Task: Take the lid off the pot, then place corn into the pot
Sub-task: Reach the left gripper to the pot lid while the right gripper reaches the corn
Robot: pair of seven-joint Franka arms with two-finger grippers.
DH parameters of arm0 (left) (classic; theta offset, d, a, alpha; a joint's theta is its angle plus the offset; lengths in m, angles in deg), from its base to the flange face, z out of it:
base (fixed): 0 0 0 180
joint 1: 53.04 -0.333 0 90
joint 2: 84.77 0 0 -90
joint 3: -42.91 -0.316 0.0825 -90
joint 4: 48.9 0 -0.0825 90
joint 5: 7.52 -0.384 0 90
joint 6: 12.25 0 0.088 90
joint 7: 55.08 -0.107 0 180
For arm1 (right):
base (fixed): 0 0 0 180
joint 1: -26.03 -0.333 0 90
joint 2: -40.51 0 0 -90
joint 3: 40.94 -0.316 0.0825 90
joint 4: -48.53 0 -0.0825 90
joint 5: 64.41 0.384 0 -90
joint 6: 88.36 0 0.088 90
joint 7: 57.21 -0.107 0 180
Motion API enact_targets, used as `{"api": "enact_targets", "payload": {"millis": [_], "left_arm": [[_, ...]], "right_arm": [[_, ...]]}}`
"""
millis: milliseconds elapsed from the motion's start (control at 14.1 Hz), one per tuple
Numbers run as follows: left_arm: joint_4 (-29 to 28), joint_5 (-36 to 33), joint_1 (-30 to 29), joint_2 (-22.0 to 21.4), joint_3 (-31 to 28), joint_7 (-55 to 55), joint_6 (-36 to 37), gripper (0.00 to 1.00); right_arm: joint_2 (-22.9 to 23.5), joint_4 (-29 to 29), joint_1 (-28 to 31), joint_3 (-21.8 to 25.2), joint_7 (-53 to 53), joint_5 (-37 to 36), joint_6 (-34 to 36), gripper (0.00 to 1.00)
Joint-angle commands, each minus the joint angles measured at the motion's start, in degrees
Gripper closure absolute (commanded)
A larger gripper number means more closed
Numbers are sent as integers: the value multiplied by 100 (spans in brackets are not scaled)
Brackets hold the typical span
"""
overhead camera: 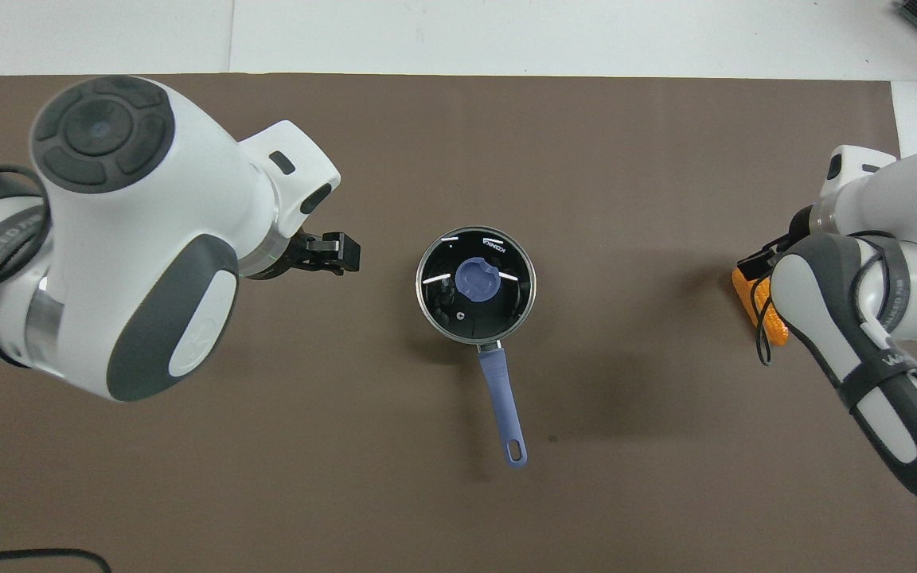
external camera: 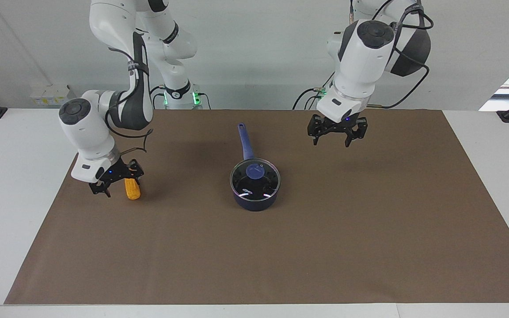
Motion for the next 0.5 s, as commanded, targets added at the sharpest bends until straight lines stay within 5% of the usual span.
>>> {"api": "enact_targets", "payload": {"millis": [0,426], "left_arm": [[38,-77,406,329,-98,617,-233,0],[205,11,1047,1015,-90,1453,-936,0]], "right_arm": [[-31,465,159,-30,335,95,-388,0],[48,792,352,-30,591,95,-626,0]]}}
